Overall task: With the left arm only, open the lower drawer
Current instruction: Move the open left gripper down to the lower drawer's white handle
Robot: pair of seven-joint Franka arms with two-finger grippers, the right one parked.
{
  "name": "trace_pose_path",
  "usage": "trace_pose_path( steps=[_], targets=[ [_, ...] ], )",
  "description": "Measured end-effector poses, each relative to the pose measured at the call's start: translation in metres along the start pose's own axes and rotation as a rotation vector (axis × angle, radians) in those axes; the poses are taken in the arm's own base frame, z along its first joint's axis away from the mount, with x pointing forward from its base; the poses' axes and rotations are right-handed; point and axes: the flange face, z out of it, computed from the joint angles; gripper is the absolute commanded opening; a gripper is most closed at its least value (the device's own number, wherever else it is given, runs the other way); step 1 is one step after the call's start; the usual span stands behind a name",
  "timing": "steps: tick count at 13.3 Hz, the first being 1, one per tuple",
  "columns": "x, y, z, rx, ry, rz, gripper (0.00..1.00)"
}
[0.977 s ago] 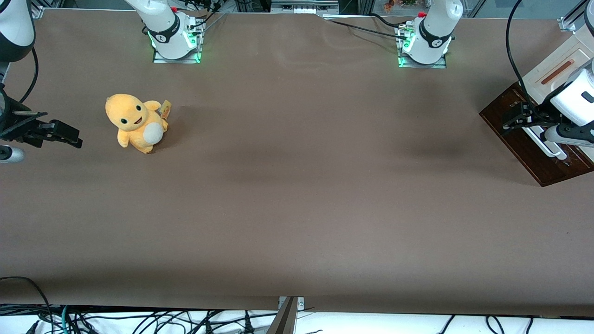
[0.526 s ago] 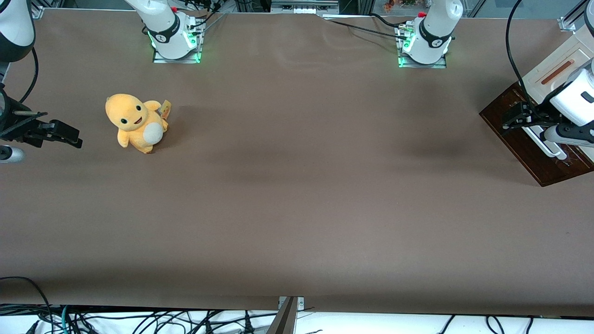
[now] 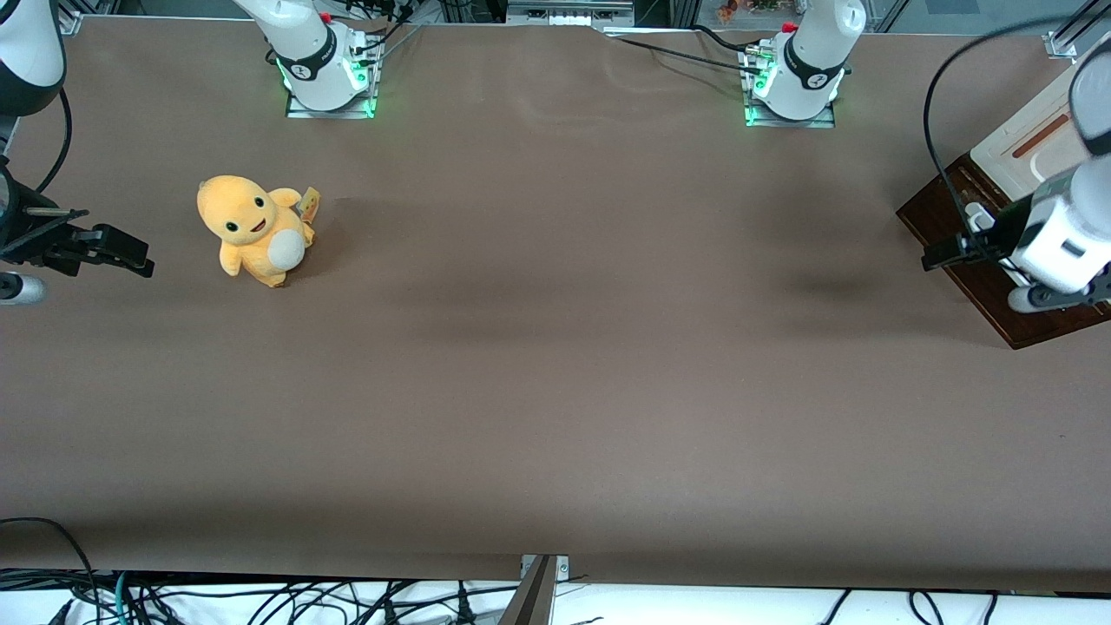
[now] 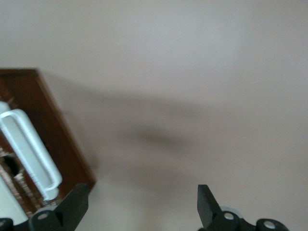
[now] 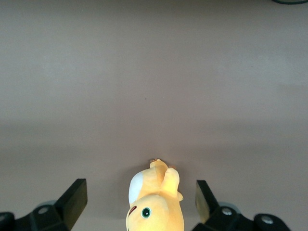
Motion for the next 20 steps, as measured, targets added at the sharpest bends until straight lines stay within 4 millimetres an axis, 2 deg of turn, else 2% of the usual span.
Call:
trace_pose_path(
  steps=[3, 5, 9, 11, 13, 16, 20],
  targets=[
    [0.029, -0.015, 0.068, 0.173, -0.091, -0.088, 1.0],
    [0.041, -0.03, 0.1, 0.226, -0.133, -0.116, 1.0],
    [0.046, -0.077, 0.136, 0.282, -0.103, -0.152, 1.0],
    [0.043, -0.093, 0.155, 0.298, -0.077, -0.196, 1.0],
    [0.04, -0.098, 0.171, 0.344, -0.056, -0.26, 1.0],
    [0.036, -0.097, 0.182, 0.365, -0.056, -0.326, 1.0],
    [0.034, -0.113, 0.194, 0.4, -0.058, -0.388, 1.0]
  ],
)
